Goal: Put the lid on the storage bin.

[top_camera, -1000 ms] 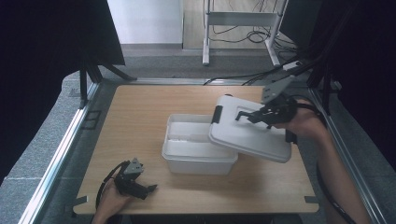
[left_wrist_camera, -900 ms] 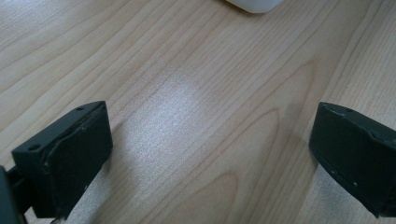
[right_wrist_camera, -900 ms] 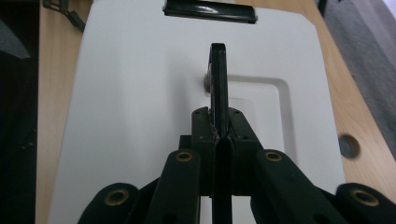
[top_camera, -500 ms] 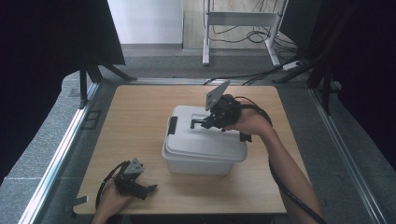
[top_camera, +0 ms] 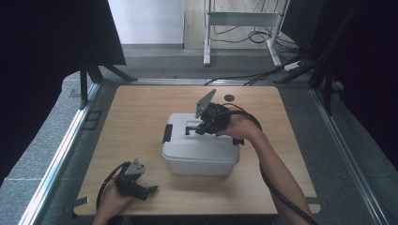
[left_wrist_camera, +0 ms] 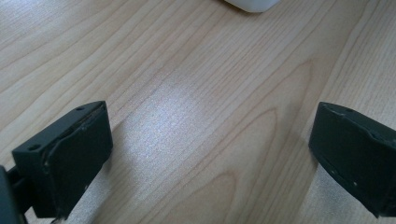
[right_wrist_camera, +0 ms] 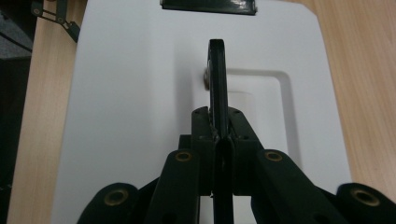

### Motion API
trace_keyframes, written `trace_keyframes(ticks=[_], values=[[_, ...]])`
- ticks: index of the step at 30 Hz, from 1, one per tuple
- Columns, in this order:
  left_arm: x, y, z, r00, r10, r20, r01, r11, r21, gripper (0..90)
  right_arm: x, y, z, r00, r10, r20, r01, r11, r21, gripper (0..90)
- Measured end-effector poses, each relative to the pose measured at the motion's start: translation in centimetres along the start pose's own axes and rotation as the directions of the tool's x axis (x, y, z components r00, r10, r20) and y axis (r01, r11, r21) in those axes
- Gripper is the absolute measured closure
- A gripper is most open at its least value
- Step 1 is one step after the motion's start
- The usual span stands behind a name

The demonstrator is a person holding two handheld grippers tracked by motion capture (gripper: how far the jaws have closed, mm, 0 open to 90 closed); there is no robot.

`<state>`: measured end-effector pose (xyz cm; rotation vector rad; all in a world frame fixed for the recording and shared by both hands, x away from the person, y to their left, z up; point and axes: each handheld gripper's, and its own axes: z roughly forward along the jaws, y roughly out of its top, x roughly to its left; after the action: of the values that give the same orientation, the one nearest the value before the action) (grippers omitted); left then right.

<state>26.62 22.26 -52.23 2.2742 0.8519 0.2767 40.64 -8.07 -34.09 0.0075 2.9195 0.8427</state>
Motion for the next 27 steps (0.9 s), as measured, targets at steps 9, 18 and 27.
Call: trace_keyframes(ticks=[9, 18, 27], values=[[0.0, 0.0, 0.0, 1.0000, 0.000, 0.000, 0.000, 1.0000, 0.000, 0.0, 0.1, -0.7, -1.0, 0.9936, 0.067, 0.091, -0.061, 0.996, -0.069, 13.1], [0.0, 0.0, 0.0, 1.0000, -0.002, -0.001, 0.002, 1.0000, 0.000, 0.0, 0.7, -4.4, -3.5, 0.9694, 0.165, 0.182, -0.150, 0.984, -0.091, 4.3], [0.0, 0.0, 0.0, 1.0000, 0.001, -0.003, -0.001, 1.0000, 0.001, 0.0, 1.7, -8.6, -6.4, 0.9336, 0.266, 0.240, -0.242, 0.962, -0.127, 3.8]])
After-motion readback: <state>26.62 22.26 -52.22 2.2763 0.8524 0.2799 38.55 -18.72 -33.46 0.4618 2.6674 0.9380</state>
